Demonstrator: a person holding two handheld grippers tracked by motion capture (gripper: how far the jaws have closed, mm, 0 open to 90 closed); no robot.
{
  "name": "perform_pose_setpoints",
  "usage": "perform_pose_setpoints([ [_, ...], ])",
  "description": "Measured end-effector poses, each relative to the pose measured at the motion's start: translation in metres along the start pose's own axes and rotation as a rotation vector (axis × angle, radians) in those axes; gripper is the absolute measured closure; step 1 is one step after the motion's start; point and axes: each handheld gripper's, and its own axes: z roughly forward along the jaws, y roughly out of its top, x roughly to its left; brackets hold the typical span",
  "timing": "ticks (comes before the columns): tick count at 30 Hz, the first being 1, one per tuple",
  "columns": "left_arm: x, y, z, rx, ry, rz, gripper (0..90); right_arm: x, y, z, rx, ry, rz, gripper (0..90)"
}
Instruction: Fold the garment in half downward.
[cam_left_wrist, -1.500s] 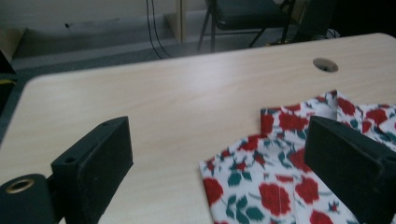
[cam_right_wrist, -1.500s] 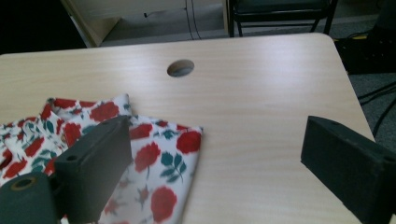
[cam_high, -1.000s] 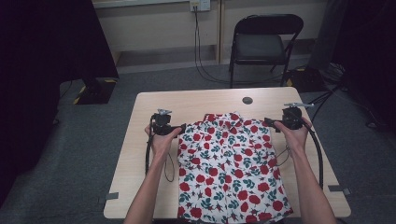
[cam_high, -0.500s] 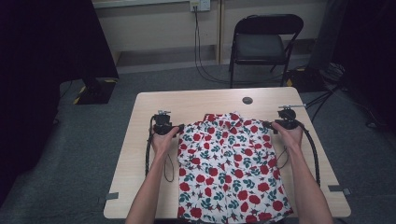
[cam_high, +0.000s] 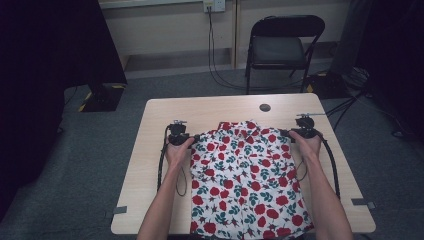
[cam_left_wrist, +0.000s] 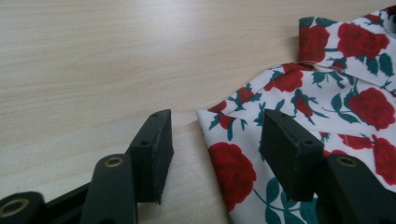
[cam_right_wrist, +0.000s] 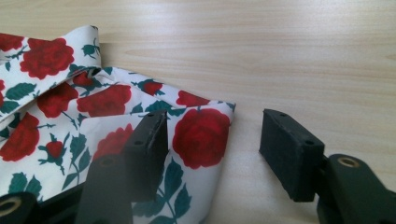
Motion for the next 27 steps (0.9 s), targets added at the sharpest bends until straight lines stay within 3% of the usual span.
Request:
perform_pose_setpoints([
  [6,-0.006,0.001,0.004,-0.003,0.000,0.012,53.7,0.001,0.002,0.004,-0.014,0.010,0.003,48.2],
  [13,-0.015,0.002,0.007,0.006,0.077,0.068,71.7,0.007,0.002,0.007,-0.019,-0.030,-0.025,59.2],
  [17,-0.014,0.002,0.007,0.006,0.082,0.065,79.8,0.016,0.006,0.010,0.015,-0.086,-0.078,66.3],
  [20,-0.016,0.002,0.007,0.011,0.080,0.065,84.2,0.024,0.008,0.013,0.032,-0.094,-0.106,74.6],
  [22,-0.016,0.002,0.007,0.009,0.076,0.064,86.7,0.026,0.009,0.014,0.035,-0.080,-0.103,80.6],
  [27,-0.013,0.002,0.006,0.010,0.060,0.034,87.6,0.020,0.009,0.013,0.041,-0.051,-0.067,85.4],
])
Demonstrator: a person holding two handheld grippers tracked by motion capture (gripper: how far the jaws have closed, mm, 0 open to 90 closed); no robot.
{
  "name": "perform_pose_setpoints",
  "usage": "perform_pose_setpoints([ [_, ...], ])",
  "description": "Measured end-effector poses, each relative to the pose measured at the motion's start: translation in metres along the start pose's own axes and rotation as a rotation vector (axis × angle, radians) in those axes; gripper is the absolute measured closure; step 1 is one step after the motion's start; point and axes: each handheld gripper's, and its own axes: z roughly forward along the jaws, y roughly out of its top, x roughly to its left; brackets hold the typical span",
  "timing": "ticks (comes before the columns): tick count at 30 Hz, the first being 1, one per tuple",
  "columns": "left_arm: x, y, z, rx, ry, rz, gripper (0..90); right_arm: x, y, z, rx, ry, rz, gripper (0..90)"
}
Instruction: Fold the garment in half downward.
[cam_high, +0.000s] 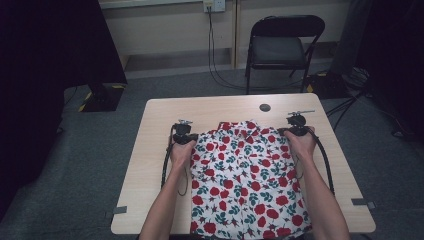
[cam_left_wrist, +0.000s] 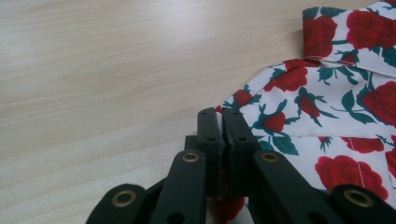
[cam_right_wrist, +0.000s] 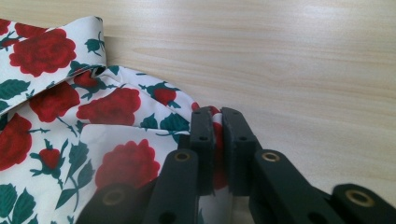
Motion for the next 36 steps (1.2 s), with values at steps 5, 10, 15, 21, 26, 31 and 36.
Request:
perform_pose_setpoints([
  [5,0.001,0.000,0.000,-0.002,0.006,-0.020,87.7,-0.001,0.001,-0.001,-0.008,0.009,0.024,86.0],
  [10,0.001,0.000,0.000,-0.013,-0.001,-0.042,87.7,-0.003,0.002,-0.005,-0.014,0.035,0.055,86.8],
  [15,0.002,0.003,-0.001,-0.016,-0.010,-0.040,88.0,-0.006,0.005,-0.010,-0.033,0.049,0.081,87.0],
  [21,0.001,0.011,-0.003,-0.033,-0.021,-0.039,88.1,-0.006,0.010,-0.011,-0.043,0.063,0.098,87.1],
  [26,0.002,0.021,-0.008,-0.057,-0.017,-0.028,88.1,-0.003,0.018,-0.015,-0.052,0.064,0.093,87.2],
  [31,0.002,0.029,-0.014,-0.071,-0.016,-0.013,88.1,-0.003,0.025,-0.019,-0.065,0.068,0.100,87.1],
  [36,0.002,0.033,-0.017,-0.074,-0.023,-0.017,88.1,-0.002,0.028,-0.023,-0.084,0.080,0.102,87.2],
])
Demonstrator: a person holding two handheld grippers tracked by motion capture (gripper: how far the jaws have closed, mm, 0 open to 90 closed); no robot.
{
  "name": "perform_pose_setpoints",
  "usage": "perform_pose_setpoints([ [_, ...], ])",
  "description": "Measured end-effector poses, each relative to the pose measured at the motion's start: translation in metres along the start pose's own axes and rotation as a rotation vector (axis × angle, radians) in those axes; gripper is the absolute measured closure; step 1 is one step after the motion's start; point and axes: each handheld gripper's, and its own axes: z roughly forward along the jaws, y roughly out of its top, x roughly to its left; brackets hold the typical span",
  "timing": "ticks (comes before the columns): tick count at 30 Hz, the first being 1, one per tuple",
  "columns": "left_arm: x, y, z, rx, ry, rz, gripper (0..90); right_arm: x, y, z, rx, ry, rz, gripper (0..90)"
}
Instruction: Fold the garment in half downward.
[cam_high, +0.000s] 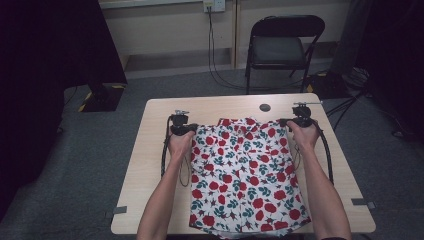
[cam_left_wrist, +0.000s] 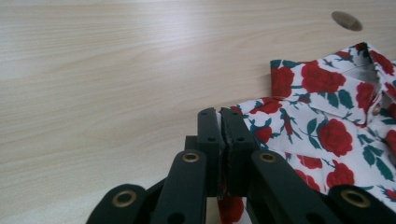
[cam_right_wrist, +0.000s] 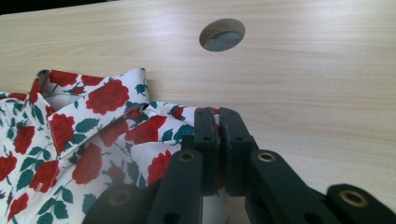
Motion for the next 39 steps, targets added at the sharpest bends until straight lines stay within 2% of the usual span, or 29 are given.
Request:
perform_pose_setpoints([
  [2,-0.001,0.002,-0.002,-0.012,-0.008,-0.001,88.1,0.002,0.001,-0.002,-0.003,0.002,-0.002,87.2],
  [6,-0.005,0.009,-0.008,-0.039,0.001,0.008,88.1,0.003,0.006,-0.007,-0.023,0.009,-0.007,87.2],
  [7,-0.004,0.012,-0.010,-0.040,-0.013,0.004,88.1,0.004,0.008,-0.009,-0.027,0.009,-0.004,87.2],
  [9,-0.007,0.015,-0.012,-0.032,0.002,0.031,88.1,0.005,0.011,-0.013,-0.031,0.017,-0.007,87.2],
  [10,-0.007,0.015,-0.013,-0.036,-0.007,0.029,88.1,0.006,0.011,-0.015,-0.038,0.021,-0.003,87.2],
  [12,-0.007,0.014,-0.014,-0.044,-0.012,0.020,88.1,0.006,0.012,-0.018,-0.045,0.027,-0.004,87.2],
  [20,-0.008,0.007,-0.021,-0.060,-0.031,0.026,88.1,0.009,0.006,-0.031,-0.061,0.055,-0.010,87.3],
  [26,-0.008,0.003,-0.033,-0.073,-0.042,0.027,88.1,0.013,0.000,-0.041,-0.071,0.066,-0.018,87.3],
  [33,-0.009,-0.006,-0.047,-0.098,-0.064,0.024,88.0,0.023,-0.008,-0.052,-0.075,0.074,-0.059,87.2],
  [39,-0.012,-0.011,-0.055,-0.106,-0.073,0.032,88.0,0.027,-0.013,-0.062,-0.079,0.073,-0.073,87.2],
])
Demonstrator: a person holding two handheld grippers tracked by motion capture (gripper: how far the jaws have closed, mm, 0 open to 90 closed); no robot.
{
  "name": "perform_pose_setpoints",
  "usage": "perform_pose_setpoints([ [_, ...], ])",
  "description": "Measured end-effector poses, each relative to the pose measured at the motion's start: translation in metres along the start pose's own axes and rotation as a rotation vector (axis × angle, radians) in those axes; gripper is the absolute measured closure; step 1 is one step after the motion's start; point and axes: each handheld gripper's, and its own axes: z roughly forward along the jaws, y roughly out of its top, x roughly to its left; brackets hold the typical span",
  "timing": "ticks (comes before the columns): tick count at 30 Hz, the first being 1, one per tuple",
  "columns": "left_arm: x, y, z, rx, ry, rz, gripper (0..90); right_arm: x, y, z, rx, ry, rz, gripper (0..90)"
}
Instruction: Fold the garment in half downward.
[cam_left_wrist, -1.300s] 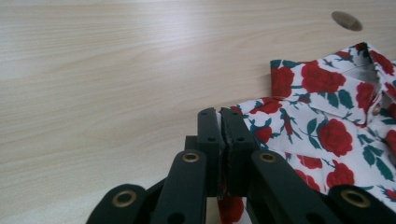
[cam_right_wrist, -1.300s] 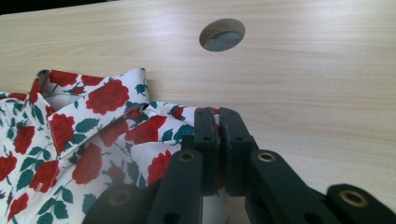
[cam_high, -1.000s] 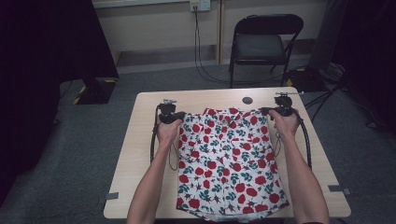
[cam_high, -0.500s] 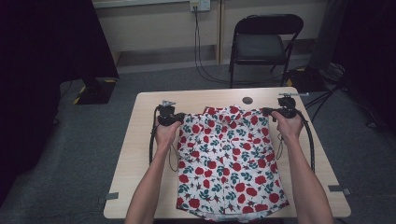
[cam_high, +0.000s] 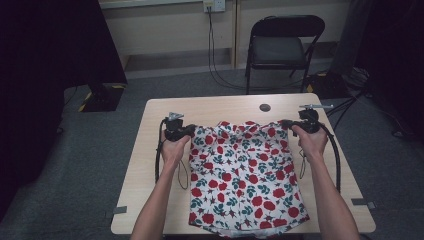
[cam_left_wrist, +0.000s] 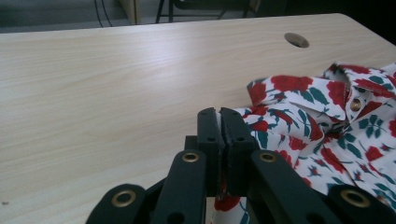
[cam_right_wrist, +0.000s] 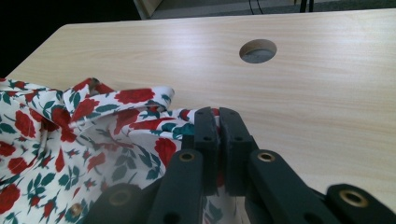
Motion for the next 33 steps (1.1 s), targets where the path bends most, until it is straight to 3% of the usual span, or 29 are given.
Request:
perform_pose_setpoints([
  [6,-0.011,-0.003,-0.010,-0.006,-0.019,0.037,88.0,0.009,-0.006,-0.012,0.000,0.011,-0.027,87.2],
  [15,-0.025,-0.013,-0.025,-0.010,-0.052,0.056,87.9,0.018,-0.016,-0.023,0.004,0.017,-0.058,87.2],
  [23,-0.035,-0.026,-0.034,-0.004,-0.067,0.092,87.9,0.026,-0.032,-0.032,0.043,0.014,-0.103,87.3],
  [33,-0.036,-0.044,-0.048,0.000,-0.084,0.102,87.9,0.041,-0.050,-0.048,0.075,0.022,-0.158,87.2],
])
